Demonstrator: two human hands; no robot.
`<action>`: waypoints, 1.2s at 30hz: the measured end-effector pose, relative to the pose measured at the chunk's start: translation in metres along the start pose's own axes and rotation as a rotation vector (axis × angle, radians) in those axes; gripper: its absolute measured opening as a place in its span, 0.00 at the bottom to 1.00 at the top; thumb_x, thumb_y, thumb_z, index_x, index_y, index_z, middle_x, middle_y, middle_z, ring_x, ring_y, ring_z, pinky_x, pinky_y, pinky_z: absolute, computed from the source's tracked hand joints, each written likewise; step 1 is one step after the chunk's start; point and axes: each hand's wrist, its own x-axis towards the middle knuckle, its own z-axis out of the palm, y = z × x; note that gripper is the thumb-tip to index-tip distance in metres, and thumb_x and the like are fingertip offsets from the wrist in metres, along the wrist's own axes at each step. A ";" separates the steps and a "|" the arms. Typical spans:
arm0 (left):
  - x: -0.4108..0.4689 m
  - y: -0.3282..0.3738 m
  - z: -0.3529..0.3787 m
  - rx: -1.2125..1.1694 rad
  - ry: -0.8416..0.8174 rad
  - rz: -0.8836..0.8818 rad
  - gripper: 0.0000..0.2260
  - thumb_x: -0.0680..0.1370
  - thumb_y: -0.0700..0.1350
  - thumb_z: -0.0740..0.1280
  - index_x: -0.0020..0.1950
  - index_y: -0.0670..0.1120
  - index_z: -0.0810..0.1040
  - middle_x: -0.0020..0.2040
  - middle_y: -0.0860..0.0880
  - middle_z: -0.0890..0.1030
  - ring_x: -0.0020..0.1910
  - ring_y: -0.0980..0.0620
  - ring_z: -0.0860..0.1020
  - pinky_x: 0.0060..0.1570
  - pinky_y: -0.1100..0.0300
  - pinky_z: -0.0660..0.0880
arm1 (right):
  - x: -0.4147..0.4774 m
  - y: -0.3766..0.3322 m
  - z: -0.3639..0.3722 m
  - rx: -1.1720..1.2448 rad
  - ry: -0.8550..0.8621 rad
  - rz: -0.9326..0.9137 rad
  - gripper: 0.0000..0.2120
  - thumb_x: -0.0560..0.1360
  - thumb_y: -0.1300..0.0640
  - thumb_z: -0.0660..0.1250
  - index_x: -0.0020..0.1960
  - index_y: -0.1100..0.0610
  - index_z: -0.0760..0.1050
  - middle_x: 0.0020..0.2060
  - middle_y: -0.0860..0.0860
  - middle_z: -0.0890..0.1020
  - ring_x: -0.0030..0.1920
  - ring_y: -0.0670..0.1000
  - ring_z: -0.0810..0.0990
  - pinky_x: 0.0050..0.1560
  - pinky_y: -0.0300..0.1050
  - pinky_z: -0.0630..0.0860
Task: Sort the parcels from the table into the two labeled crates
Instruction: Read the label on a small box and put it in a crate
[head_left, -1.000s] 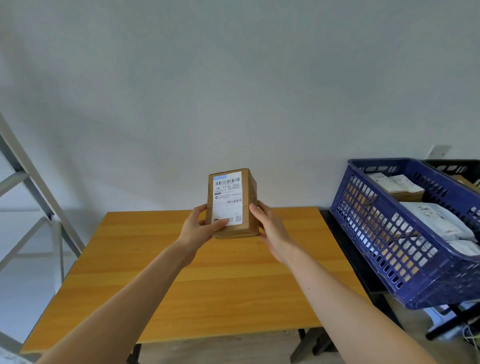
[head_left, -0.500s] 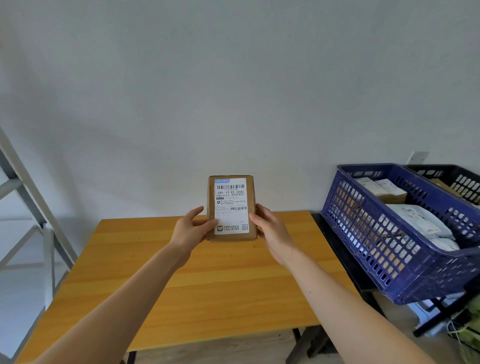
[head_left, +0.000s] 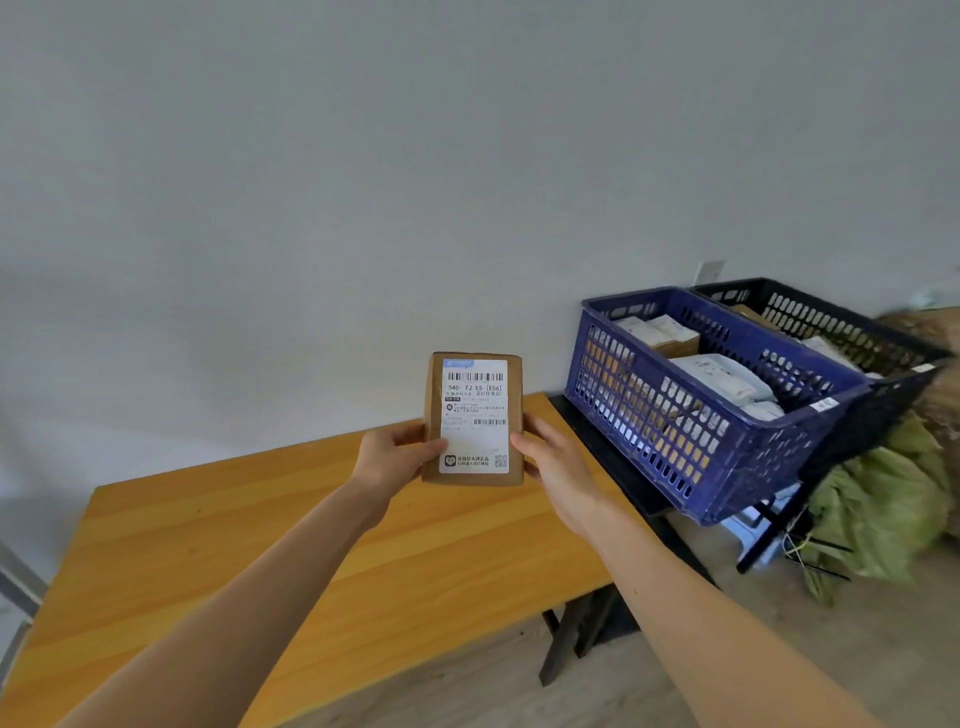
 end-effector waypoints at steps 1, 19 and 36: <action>0.000 0.000 0.010 0.008 -0.018 -0.001 0.12 0.75 0.38 0.71 0.58 0.44 0.79 0.52 0.49 0.84 0.48 0.54 0.82 0.44 0.63 0.78 | -0.005 0.001 -0.009 0.000 0.024 0.002 0.19 0.81 0.57 0.62 0.71 0.51 0.70 0.61 0.47 0.80 0.58 0.45 0.79 0.57 0.43 0.76; -0.030 0.007 0.273 0.070 -0.173 -0.004 0.24 0.71 0.42 0.76 0.65 0.41 0.75 0.51 0.47 0.83 0.51 0.50 0.82 0.48 0.54 0.81 | -0.086 0.021 -0.260 0.010 0.355 -0.002 0.11 0.80 0.58 0.63 0.60 0.47 0.76 0.59 0.48 0.81 0.59 0.49 0.79 0.56 0.49 0.78; -0.036 0.014 0.521 0.046 -0.279 -0.068 0.19 0.72 0.42 0.75 0.62 0.44 0.78 0.50 0.48 0.82 0.48 0.51 0.82 0.41 0.58 0.81 | -0.125 0.038 -0.490 0.064 0.522 0.062 0.12 0.81 0.57 0.62 0.64 0.56 0.74 0.56 0.51 0.82 0.53 0.47 0.81 0.49 0.43 0.79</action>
